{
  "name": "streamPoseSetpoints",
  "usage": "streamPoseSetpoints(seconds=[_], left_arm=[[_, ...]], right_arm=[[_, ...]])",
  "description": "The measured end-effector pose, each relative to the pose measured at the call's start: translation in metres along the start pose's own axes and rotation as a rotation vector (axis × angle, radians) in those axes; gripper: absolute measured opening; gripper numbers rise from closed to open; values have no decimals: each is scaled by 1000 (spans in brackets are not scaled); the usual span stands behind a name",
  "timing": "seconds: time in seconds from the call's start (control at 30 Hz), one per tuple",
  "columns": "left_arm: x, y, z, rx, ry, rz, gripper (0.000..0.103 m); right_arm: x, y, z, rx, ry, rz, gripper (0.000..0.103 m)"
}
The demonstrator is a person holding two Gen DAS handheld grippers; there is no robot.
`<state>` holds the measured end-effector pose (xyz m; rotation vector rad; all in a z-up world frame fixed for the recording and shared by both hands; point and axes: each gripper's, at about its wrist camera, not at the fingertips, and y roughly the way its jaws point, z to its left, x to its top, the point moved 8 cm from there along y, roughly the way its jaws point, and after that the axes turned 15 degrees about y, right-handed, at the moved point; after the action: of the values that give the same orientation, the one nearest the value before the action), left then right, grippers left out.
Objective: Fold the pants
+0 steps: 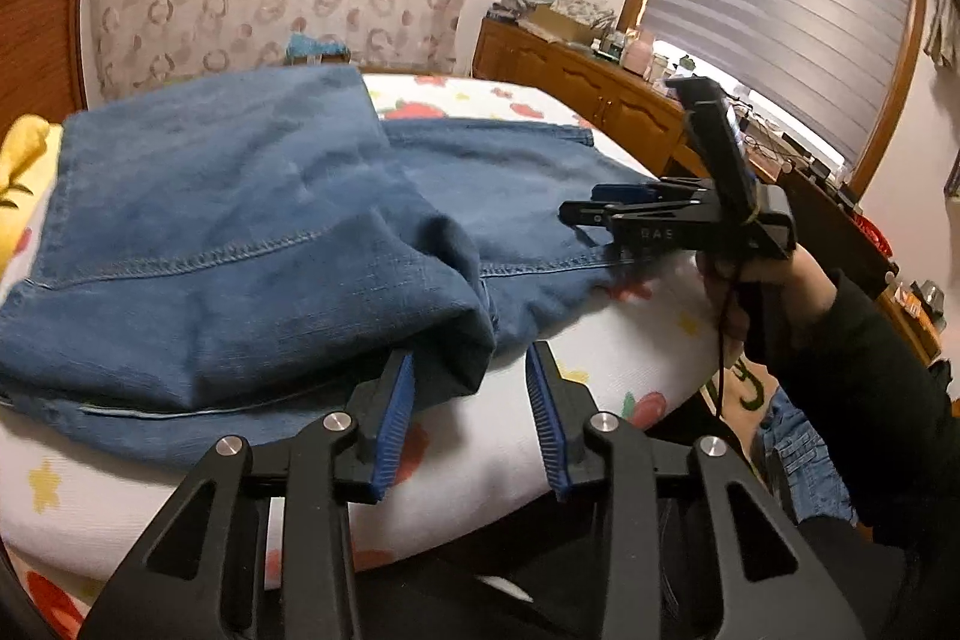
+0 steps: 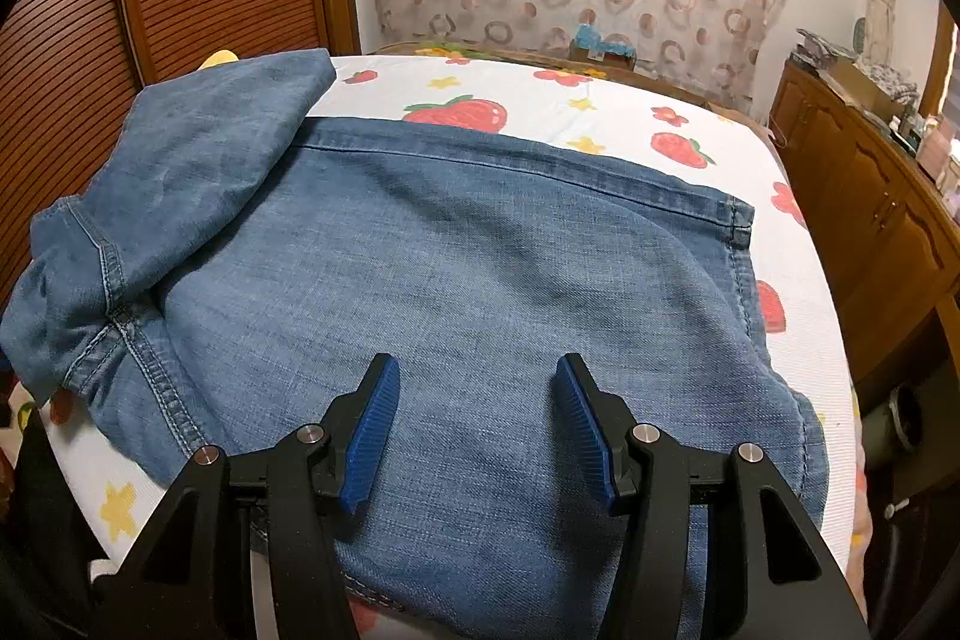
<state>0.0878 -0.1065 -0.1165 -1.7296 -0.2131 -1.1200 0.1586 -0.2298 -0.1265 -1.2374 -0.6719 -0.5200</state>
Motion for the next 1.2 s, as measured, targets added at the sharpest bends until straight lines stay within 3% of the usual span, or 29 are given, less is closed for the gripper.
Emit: streamPoseSetpoints(seconds=[0.17,0.23,0.37,0.47,0.7,0.8,0.9,0.97,1.1,1.17,1.2], left_arm=[[12,2,2,-17,-12,-44,38],[17,-1,0,8,18,-67,5],[22,-20,-3,41,53,-107,2],[21,-37,-7,23,54,-124,2],[7,-30,2,25,30,-57,2],[7,-37,3,19,17,-64,2],[11,-48,6,35,21,-80,15],[13,-55,13,53,14,-98,34],[17,-68,39,108,-24,-137,58],[17,-70,54,142,-44,-143,77],[17,-70,64,160,-55,-148,78]], right_arm=[[0,0,0,0,0,0,56],[0,0,0,1,0,0,56],[-1,1,-1,1,0,1,56],[-1,1,-1,1,0,0,56],[-1,1,-2,1,0,1,56],[-1,1,-2,1,0,1,56],[-2,1,-2,1,-1,1,56],[-2,1,-2,2,0,1,56],[-2,2,-2,2,0,1,56],[-2,2,-3,2,-1,1,56],[-2,2,-3,2,-1,1,56]])
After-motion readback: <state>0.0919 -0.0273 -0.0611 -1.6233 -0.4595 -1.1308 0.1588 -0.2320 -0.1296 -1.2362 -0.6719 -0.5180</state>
